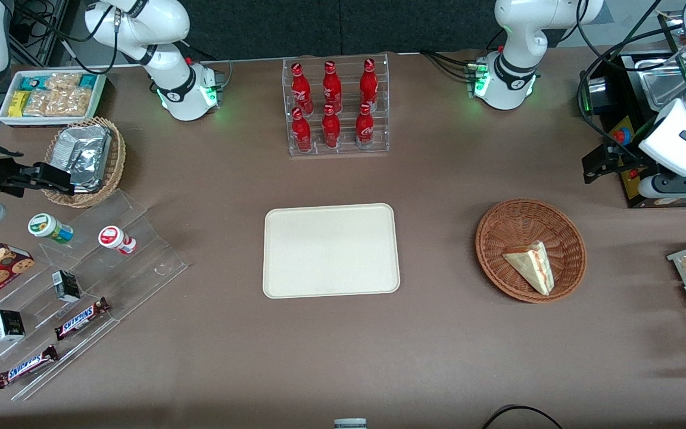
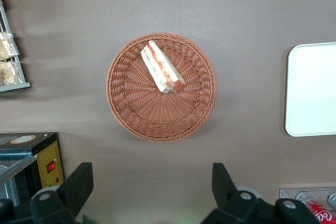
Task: Place sandwich from basket to tray
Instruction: 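Move the left gripper down over the wrapped sandwich in the wicker basket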
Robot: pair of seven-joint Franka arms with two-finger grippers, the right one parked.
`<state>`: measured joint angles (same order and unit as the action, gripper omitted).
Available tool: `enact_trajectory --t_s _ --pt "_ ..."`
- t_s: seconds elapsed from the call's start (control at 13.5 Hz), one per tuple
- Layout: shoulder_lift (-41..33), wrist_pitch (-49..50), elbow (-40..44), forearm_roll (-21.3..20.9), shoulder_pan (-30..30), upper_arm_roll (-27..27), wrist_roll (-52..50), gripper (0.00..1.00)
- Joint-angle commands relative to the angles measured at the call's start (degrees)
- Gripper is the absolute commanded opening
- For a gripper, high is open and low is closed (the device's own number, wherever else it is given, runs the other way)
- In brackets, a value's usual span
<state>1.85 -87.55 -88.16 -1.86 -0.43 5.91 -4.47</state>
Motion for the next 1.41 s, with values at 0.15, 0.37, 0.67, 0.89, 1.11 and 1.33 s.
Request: enact_trajectory --t_s 0.15,0.37,0.67,0.89,1.11,1.33 --pt "-0.26 1.51 0.97 0.89 -0.8 -0.73 -0.63 1.0" --pt "-0.18 2.73 0.1 0.8 -0.8 -0.81 -4.82 1.0" --pt "2.62 4.32 0.36 0.72 -0.62 -0.81 -13.18 1.0" --pt "7.01 3.01 0.01 0.72 -0.36 -0.99 -17.31 1.0" --pt "9.92 -5.31 -3.14 0.1 -0.45 -0.99 -27.92 1.0" --pt "10.37 -16.48 -9.82 0.1 -0.45 -0.9 -31.83 1.0"
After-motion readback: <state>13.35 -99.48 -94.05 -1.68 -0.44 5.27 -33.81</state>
